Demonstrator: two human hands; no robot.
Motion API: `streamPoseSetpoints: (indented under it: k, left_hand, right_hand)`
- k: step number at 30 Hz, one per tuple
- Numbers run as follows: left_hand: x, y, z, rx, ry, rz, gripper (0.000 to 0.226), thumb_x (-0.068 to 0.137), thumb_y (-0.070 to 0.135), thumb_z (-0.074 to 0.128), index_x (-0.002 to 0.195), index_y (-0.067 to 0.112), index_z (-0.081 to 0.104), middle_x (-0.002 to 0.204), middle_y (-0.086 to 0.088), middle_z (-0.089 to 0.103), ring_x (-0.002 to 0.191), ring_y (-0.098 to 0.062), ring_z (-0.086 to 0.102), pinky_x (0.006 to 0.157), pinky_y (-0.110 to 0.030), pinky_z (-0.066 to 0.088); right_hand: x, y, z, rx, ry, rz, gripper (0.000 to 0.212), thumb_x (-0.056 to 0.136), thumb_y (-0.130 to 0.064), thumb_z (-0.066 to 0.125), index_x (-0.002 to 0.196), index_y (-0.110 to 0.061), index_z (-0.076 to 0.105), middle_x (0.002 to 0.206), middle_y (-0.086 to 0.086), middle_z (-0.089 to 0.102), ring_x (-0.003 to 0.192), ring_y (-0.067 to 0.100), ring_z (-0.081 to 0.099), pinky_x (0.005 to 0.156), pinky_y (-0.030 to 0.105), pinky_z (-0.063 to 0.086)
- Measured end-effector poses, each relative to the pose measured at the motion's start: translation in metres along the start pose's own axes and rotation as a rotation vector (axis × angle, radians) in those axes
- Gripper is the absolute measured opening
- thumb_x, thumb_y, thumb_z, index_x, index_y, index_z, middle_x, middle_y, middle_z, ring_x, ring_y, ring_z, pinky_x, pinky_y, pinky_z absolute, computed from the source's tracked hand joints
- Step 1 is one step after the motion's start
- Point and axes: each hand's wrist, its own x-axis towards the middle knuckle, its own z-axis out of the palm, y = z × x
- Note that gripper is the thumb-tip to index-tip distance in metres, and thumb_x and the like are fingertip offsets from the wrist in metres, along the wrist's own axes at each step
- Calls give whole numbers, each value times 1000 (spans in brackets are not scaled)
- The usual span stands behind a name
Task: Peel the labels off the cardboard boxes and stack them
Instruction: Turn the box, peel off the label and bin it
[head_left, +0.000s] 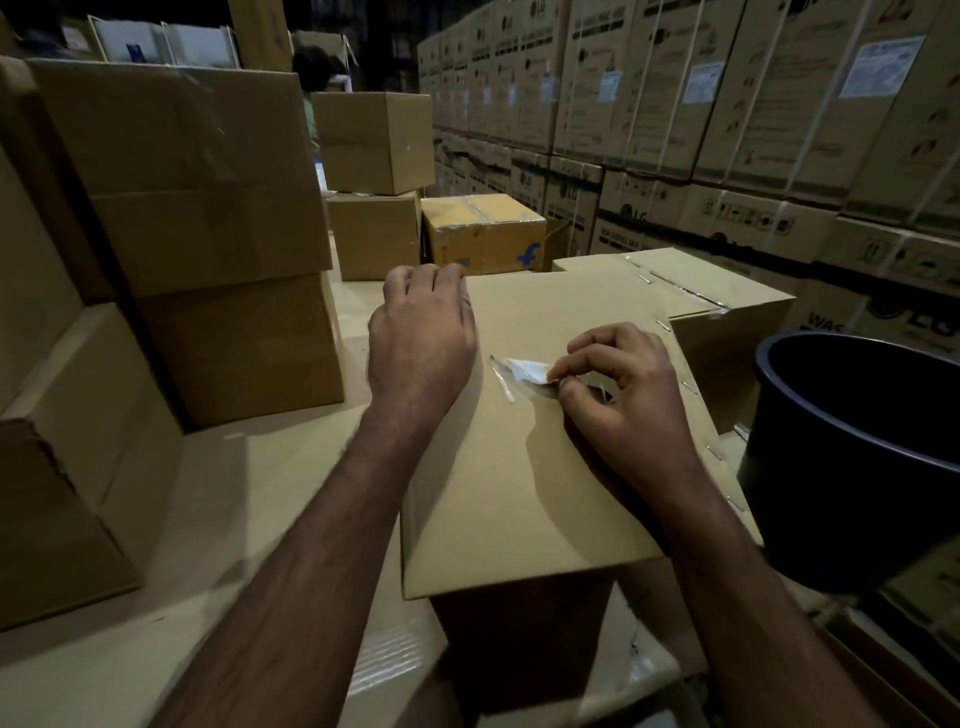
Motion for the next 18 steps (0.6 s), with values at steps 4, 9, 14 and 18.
streamPoseSetpoints:
  k: [4,9,14,18]
  left_hand:
    - [0,0,-1,-5,-4,-5,41,107,32,33,145,21,44,143,-2,50,135,-22,36,101,-40,42]
    - [-1,0,-2,-21,1,-4,41,107,32,33,145,21,44,144,-2,50,137,-23,36,102,-42,41]
    - [-1,1,-2,-32,-1,-3,41,106,33,33,144,21,45,143,-2,50,136,-23,36,102,-43,42]
    - [-2,1,-3,-18,4,0,42,106,32,34,144,20,46,142,-3,51,136,-23,37,101,-42,42]
  right_hand:
    - [-1,-1,-1,28,-1,-8,11,76,-21,61,77,-20,72,99,-6,58,106,14,47,79,1,32]
    - [-2,-2,0,31,4,-4,9,75,-20,58,71,-22,66,95,-6,57,103,12,47,76,4,33]
    - [-3,1,1,51,35,-3,12,75,-16,55,68,-16,65,92,-4,58,100,14,48,74,4,33]
    - [-5,2,1,112,66,-2,13,73,-11,54,65,-13,63,88,-4,58,98,15,51,75,19,41]
